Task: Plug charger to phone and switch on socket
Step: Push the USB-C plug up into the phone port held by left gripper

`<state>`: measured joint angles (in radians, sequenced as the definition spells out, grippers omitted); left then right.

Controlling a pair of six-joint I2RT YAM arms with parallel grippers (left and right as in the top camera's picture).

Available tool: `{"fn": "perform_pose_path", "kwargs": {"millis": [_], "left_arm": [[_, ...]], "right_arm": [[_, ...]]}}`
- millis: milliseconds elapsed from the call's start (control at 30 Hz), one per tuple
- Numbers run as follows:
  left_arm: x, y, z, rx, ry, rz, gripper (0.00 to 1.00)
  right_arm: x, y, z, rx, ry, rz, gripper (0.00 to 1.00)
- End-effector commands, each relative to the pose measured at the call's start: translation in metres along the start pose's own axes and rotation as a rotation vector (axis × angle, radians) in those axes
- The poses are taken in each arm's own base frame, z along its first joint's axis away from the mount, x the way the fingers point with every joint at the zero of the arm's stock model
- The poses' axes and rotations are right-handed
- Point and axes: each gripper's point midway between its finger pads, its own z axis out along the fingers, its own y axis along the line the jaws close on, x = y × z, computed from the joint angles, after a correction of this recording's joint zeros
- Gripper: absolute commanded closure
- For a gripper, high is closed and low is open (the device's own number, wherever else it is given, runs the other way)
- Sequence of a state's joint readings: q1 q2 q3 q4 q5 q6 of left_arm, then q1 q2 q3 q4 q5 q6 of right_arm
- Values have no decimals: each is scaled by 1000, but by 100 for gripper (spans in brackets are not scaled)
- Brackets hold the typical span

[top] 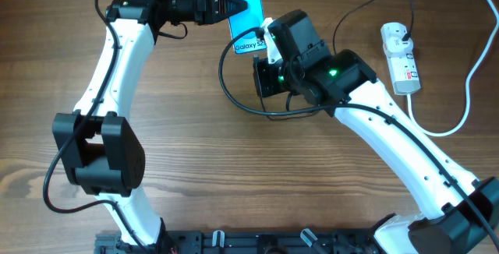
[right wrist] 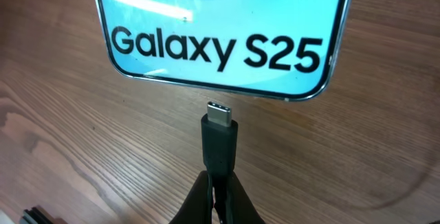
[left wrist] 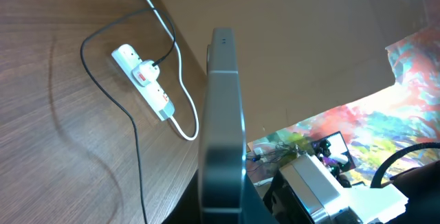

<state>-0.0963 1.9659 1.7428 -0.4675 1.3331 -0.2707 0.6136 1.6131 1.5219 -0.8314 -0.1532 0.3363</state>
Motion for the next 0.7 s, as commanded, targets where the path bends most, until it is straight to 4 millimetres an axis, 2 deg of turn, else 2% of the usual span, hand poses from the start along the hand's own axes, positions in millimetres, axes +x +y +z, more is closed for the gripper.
{"fn": "perform_pose_path", "kwargs": {"millis": [0, 100, 667], "left_arm": [[-1, -11, -1, 42, 10, 24, 96], [0, -13, -1, 53, 14, 25, 96], [2, -18, -1, 80, 24, 41, 96]], "right_arm": [[1, 3, 6, -20, 12, 5, 96], [0, 8, 6, -46, 14, 5, 96], [-4, 6, 6, -32, -6, 1, 96]]}}
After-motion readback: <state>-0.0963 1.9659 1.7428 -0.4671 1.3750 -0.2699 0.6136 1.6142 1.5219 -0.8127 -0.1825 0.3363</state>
